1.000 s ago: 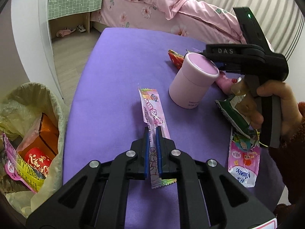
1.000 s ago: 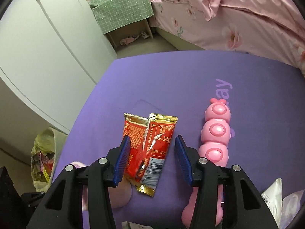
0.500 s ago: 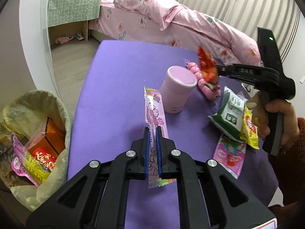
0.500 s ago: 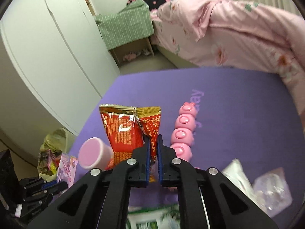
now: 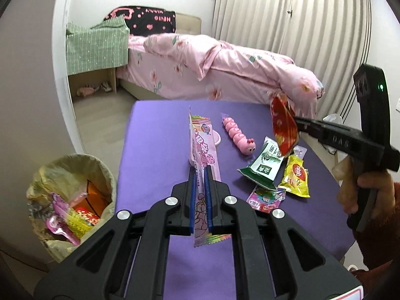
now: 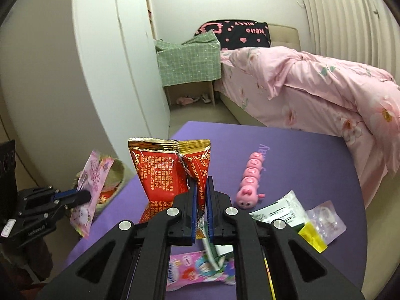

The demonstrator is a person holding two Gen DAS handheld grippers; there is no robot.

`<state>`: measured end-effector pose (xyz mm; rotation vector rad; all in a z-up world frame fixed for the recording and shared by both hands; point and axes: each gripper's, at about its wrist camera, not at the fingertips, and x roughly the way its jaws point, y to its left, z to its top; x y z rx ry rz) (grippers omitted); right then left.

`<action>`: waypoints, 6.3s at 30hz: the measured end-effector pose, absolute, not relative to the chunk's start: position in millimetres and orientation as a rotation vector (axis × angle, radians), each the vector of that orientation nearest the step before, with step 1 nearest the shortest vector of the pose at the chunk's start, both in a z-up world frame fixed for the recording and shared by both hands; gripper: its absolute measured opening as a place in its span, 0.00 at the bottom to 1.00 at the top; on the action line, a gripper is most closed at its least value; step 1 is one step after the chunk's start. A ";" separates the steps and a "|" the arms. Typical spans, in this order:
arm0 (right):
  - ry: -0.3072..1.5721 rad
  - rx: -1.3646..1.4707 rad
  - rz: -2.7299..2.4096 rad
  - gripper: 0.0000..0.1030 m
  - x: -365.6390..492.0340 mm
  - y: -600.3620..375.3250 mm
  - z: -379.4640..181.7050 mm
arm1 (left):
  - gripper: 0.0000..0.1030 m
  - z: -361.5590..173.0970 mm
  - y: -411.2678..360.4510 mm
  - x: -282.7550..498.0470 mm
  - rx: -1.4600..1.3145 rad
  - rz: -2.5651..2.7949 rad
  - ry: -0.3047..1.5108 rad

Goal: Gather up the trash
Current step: 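Carry the red packet with the right tool while the left tool carries the pink wrapper to the bin, then open the left tool to drop the pink stick wrapper into the bin, then lower the red snack packet into the bin and open the right tool, then move both open tools back over the items on the table, then grasp the pink wipes pack with the left tool while the right tool reaches the yellow wafer bag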

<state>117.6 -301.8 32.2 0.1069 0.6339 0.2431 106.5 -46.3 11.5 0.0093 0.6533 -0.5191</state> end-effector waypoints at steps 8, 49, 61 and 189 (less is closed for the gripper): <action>0.598 0.049 0.332 0.08 113.5 -250.1 48.5 | 0.06 19.7 2.3 98.6 -0.028 -0.419 0.625; 0.704 -0.086 0.541 0.08 188.4 -114.7 18.2 | 0.27 -48.4 165.2 140.1 -0.277 0.009 0.776; 0.810 -0.125 0.619 0.08 229.4 -34.4 -20.8 | 0.29 -38.8 179.9 101.3 -0.290 0.049 0.772; 0.979 0.092 -0.025 0.57 80.8 -352.3 -86.1 | 0.13 -71.9 -39.1 130.1 -0.051 -0.584 0.934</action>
